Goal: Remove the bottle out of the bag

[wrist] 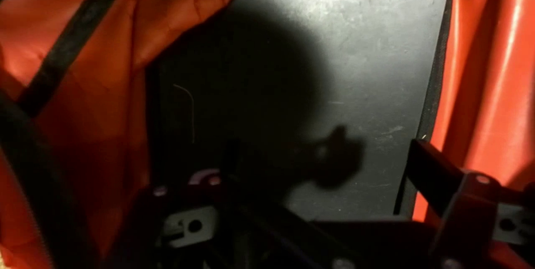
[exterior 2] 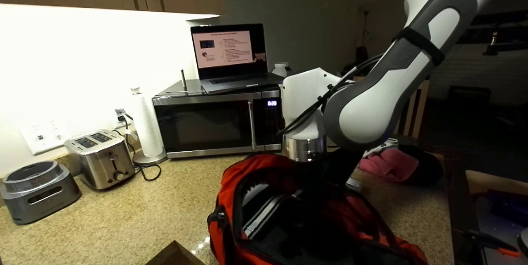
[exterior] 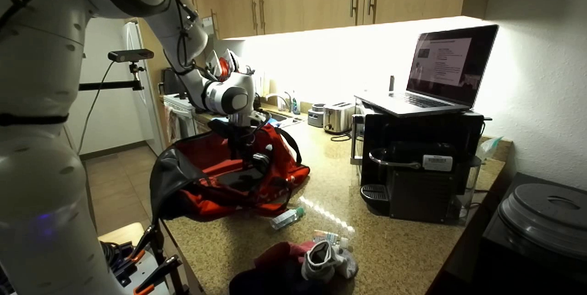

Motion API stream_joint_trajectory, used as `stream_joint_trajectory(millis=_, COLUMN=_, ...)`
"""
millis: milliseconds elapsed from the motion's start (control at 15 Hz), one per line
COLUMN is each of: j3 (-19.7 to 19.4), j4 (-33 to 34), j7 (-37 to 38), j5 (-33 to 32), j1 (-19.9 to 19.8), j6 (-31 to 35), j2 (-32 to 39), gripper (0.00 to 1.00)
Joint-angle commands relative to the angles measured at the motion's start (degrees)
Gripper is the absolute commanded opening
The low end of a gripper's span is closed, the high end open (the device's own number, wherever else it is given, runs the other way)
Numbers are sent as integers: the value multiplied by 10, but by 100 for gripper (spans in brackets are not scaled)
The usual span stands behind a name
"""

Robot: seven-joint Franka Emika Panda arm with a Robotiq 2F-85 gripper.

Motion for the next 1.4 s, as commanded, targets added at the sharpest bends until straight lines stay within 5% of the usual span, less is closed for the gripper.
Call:
stream_joint_trajectory(millis=0, j3=-3, j4=-46, j7=-16, j5=26, j1=-10, j6=-19, j2=-62, gripper=100)
stream_joint_trajectory(millis=1333, j3=-56, j4=-205, j7=39, j5=68, j1=-84, j6=-16, j2=-254, gripper=100)
